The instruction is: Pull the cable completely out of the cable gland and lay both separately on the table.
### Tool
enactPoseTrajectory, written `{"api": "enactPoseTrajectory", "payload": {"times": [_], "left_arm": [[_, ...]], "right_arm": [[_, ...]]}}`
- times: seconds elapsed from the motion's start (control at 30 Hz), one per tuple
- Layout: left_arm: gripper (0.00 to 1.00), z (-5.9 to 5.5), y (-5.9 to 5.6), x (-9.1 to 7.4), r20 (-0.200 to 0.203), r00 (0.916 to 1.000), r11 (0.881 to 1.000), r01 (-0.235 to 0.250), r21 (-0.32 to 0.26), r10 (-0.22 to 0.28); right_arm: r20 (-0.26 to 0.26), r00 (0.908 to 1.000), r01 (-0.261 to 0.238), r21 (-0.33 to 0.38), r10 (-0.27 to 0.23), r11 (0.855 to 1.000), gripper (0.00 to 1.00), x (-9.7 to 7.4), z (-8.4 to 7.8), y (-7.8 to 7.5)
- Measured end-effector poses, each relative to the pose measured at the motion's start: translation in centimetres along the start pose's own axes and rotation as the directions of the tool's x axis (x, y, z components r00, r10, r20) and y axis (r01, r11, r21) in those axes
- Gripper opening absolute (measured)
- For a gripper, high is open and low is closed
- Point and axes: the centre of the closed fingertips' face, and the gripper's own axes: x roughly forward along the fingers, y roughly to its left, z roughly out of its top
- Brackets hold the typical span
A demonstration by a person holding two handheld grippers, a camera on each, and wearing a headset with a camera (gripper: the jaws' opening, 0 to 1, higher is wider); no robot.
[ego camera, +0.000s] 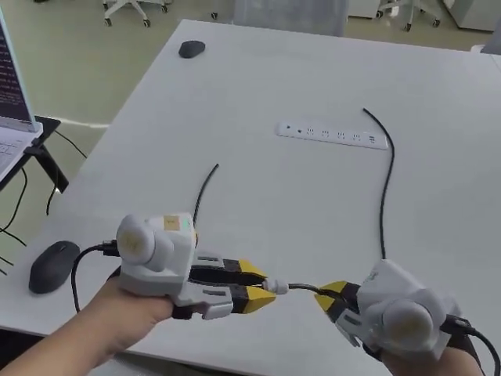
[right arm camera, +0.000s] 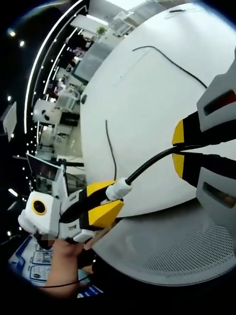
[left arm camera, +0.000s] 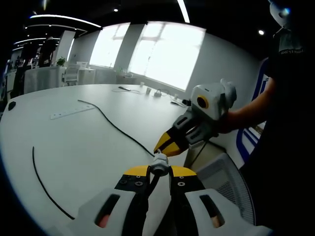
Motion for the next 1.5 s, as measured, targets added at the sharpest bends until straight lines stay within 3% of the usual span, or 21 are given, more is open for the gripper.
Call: {"api": "enactPoseTrajectory", "payload": {"times": [0.17, 0.23, 0.33, 0.43, 0.5, 0.83, 0.97, 1.3, 1.5], "left_arm": [[0.15, 0.2, 0.0, 0.1, 0.004, 1.0, 1.0, -0.004, 0.013, 0.004], [0.15, 0.2, 0.0, 0.3, 0.007, 1.0, 1.0, -0.004, 0.012, 0.004], [0.15, 0.1, -0.1, 0.4, 0.005, 1.0, 1.0, -0.005, 0.011, 0.005], [0.15, 0.1, -0.1, 0.6, 0.007, 0.9999, 1.0, -0.011, 0.014, 0.01], [0.15, 0.0, -0.1, 0.7, 0.005, 0.9999, 1.0, -0.012, 0.021, 0.012], [0.15, 0.3, 0.3, 0.4, 0.012, 0.9996, 0.999, -0.025, 0.026, 0.025], [0.15, 0.4, 0.6, 0.4, 0.01, 0.9996, 0.999, -0.028, 0.029, 0.027], [0.15, 0.5, 0.9, 0.3, 0.01, 0.9996, 0.999, -0.028, 0.016, 0.027], [0.15, 0.4, 0.9, 0.2, 0.009, 0.9996, 0.999, -0.027, 0.021, 0.027]], "right_arm": [[-0.015, 0.9996, 0.025, 0.069, -0.024, 0.997, 0.0, 0.3, -1.3, -0.7], [-0.028, 0.999, 0.038, 0.125, -0.035, 0.991, 0.0, 0.4, -2.0, -0.9], [-0.025, 0.9991, 0.04, 0.235, -0.036, 0.971, 0.0, 0.6, -2.7, -0.9], [-0.043, 0.9978, 0.058, 0.218, -0.05, 0.974, 0.0, 0.9, -3.2, -1.0], [-0.046, 0.9979, 0.057, 0.265, -0.047, 0.963, 0.0, 0.9, -3.4, -0.9], [-0.036, 0.9968, 0.078, 0.254, -0.072, 0.964, 0.0, 0.5, -3.0, -1.1], [-0.015, 0.9954, 0.096, 0.189, -0.095, 0.977, 0.01, 0.2, -2.7, -1.3], [-0.019, 0.9929, 0.119, 0.181, -0.117, 0.976, 0.04, -0.7, -2.4, -1.5], [0.001, 0.9924, 0.122, 0.114, -0.123, 0.986, 0.11, -1.6, -0.7, -0.9]]}}
